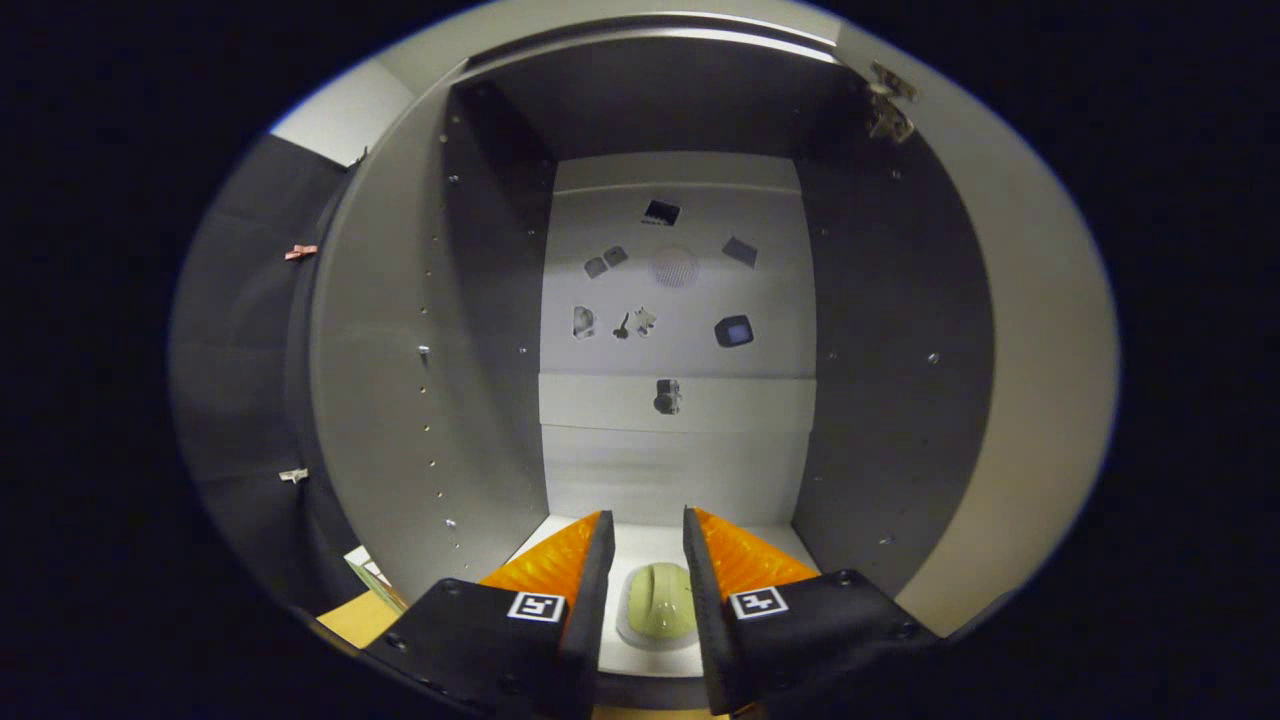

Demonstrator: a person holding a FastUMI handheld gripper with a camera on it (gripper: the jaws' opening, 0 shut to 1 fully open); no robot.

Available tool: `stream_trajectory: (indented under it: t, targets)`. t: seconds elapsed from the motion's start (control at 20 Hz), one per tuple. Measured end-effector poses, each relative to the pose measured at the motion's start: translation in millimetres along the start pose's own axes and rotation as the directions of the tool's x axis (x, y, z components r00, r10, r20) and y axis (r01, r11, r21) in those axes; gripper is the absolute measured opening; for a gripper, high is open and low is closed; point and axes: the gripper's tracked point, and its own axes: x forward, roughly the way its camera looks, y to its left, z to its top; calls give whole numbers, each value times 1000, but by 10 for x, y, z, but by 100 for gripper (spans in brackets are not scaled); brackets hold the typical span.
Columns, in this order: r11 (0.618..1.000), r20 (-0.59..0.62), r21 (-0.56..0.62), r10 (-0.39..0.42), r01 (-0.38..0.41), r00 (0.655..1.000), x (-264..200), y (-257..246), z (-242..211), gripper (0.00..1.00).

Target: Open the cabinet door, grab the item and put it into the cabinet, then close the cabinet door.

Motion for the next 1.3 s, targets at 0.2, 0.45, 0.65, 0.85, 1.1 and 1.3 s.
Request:
stream_trajectory:
  t: [0.2, 0.45, 0.65, 0.85, 1.1, 1.3]
  targets:
    - [1000, 56, -11, 3, -3, 998, -463, 167, 267, 53]
    - [999, 99, -36, 1, 3, 995, -1087, 447, 407, 72]
    - [998, 76, -48, -28, 31, 997, -1601, 557, 259, 83]
    - [1000, 49, -11, -10, 10, 999, -2162, 582, 77, 98]
    - [995, 20, 77, 56, -57, 998, -2988, 314, 13, 98]
    - [990, 19, 77, 118, -119, 993, -3746, -103, 21, 98]
